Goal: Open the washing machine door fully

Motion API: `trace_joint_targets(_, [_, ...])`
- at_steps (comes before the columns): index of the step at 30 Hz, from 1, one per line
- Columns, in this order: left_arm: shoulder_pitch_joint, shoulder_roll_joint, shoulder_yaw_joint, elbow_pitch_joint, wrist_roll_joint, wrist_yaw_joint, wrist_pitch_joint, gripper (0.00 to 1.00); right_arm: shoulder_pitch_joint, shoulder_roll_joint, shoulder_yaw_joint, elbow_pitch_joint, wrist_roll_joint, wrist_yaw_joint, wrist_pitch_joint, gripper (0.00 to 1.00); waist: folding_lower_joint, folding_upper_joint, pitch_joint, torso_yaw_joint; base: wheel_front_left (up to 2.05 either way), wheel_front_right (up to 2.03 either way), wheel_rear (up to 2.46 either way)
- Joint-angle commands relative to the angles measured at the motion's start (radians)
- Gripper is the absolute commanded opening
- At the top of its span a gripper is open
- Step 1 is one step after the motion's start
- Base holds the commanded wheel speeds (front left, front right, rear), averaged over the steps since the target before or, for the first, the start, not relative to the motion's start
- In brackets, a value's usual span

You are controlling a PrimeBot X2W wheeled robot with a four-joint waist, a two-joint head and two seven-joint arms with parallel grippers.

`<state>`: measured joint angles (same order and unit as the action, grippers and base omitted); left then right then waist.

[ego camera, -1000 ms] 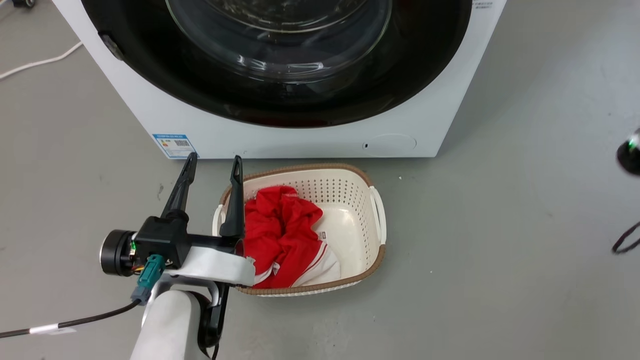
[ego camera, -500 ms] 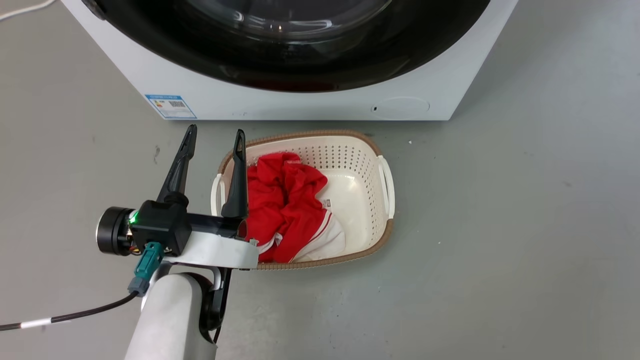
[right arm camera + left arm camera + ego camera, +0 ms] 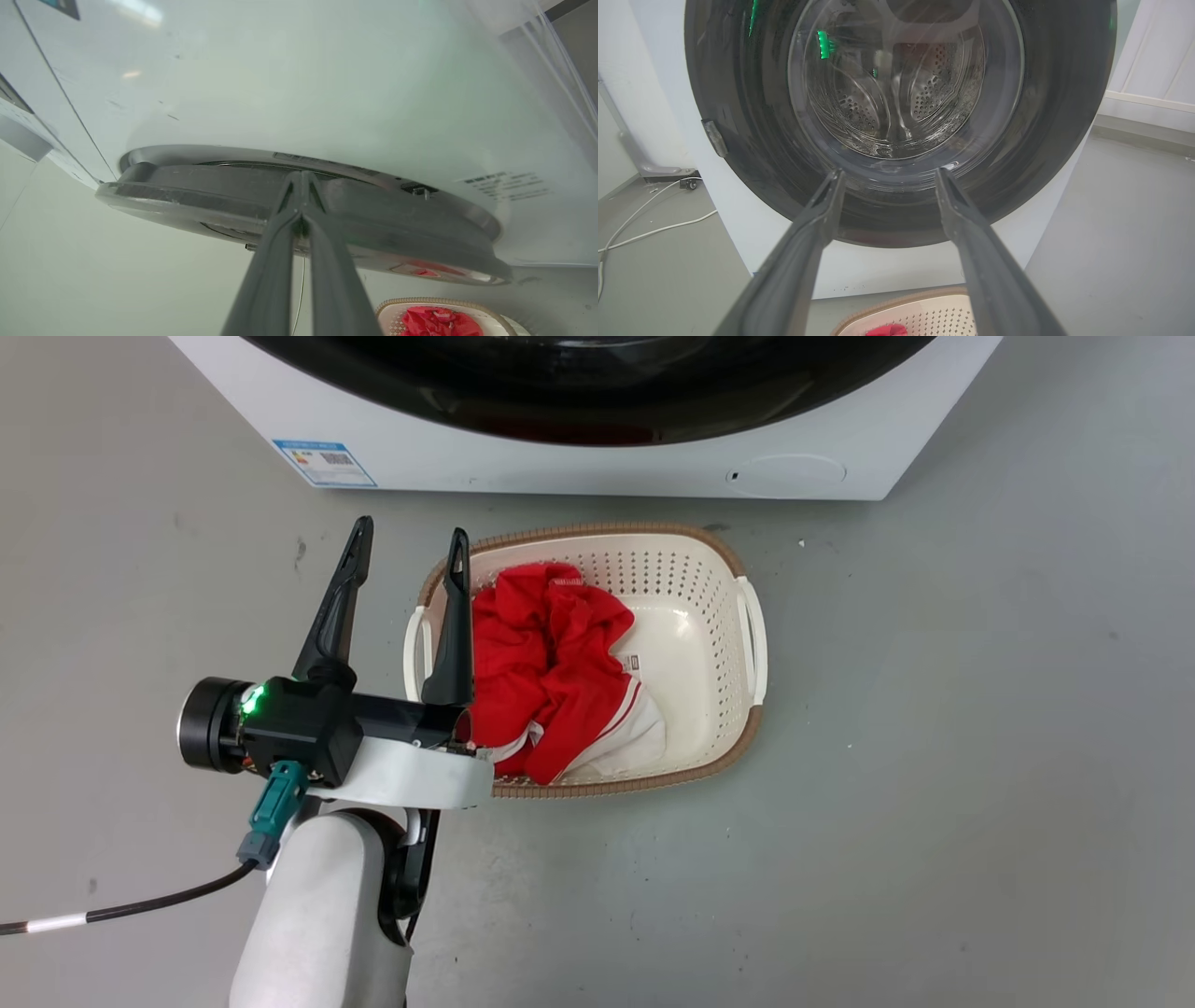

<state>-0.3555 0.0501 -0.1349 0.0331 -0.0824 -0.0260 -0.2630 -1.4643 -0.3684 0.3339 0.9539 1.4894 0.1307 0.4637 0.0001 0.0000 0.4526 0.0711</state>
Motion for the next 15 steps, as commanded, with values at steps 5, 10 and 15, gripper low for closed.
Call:
trace_joint_targets(5, [-0.022,0.0,-0.006,-0.007,-0.002,0.009,-0.003,1.0,-0.043,0.023,0.02,0.023,-0.027,0.0,0.012,0.0,-0.0001,0.0,0.032,0.006,0.0,0.0,0.0])
trace_joint_targets(10, [-0.025,0.0,-0.003,-0.012,0.002,0.007,-0.003,1.0,-0.058,0.038,0.026,0.033,-0.044,0.0,0.013,0.0,-0.0001,0.0,0.051,0.005,0.0,0.0,0.0])
trace_joint_targets(15, [-0.029,0.0,-0.005,-0.012,0.008,0.009,-0.003,1.0,-0.071,0.051,0.024,0.045,-0.045,0.0,0.026,0.0,-0.0001,0.0,0.065,0.003,0.0,0.0,0.0])
